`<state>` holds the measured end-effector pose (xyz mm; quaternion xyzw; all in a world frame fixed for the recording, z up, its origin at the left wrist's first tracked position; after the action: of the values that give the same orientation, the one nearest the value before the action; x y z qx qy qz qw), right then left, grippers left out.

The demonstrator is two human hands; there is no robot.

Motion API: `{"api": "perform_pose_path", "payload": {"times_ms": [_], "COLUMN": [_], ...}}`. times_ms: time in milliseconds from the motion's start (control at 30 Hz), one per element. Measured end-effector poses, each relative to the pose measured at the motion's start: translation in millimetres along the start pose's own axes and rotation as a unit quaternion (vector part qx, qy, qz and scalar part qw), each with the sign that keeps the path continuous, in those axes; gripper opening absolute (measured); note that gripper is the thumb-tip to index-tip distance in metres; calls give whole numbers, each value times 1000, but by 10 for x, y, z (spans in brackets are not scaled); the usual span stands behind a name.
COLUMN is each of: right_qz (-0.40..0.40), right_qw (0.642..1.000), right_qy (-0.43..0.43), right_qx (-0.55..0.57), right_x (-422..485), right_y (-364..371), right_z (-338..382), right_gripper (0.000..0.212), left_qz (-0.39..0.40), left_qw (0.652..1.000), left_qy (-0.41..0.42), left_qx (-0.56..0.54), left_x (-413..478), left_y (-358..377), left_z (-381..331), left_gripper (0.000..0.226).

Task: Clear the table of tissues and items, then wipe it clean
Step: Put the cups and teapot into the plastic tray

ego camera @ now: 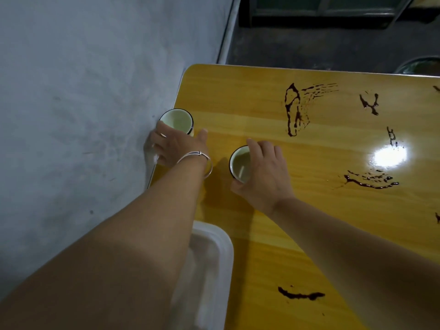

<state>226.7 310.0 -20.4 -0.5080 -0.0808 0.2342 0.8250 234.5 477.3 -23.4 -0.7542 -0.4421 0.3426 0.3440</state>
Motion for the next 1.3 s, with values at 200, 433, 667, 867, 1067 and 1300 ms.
{"api": "perform_pose_path", "payload": {"times_ms": [200,433,667,867,1067,1300], "right_qz": [-9,-1,8,43,102,147], "right_qw": [1000,1000,1000,997,988,975], "right_qy": [-19,-20,-24,-57,-111,-139], "right_qx": [1,-5,8,4,-23,-94], "right_x": [93,53,-217,-612,-1023,-1254], "right_y": [69,34,-201,-444,-436,-95], "right_z": [0,-33,167,608,982,1187], "right_gripper": [84,78,77,75,69,63], "left_qz": [-45,-39,24,36,64,124], "left_qw": [999,998,999,995,989,971], "left_qy": [-30,-31,21,61,44,75], "left_qx": [-7,27,40,68,122,187], "left_x": [93,43,-252,-674,-946,-952], "left_y": [43,1,-356,-959,-1344,-1407], "left_z": [-68,-56,117,386,868,1282], "left_gripper": [86,81,82,78,79,85]}}
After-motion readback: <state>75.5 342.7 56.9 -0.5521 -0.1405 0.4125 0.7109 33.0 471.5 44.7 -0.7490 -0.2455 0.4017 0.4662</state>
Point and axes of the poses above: each hand's wrist, its own x-axis towards the middle knuckle, its own y-axis out of the palm, z = x × y, the point moved 4 cm from there along x, towards the middle knuckle, and after that the axes turned 4 degrees about -y, right-handed, at the moved point
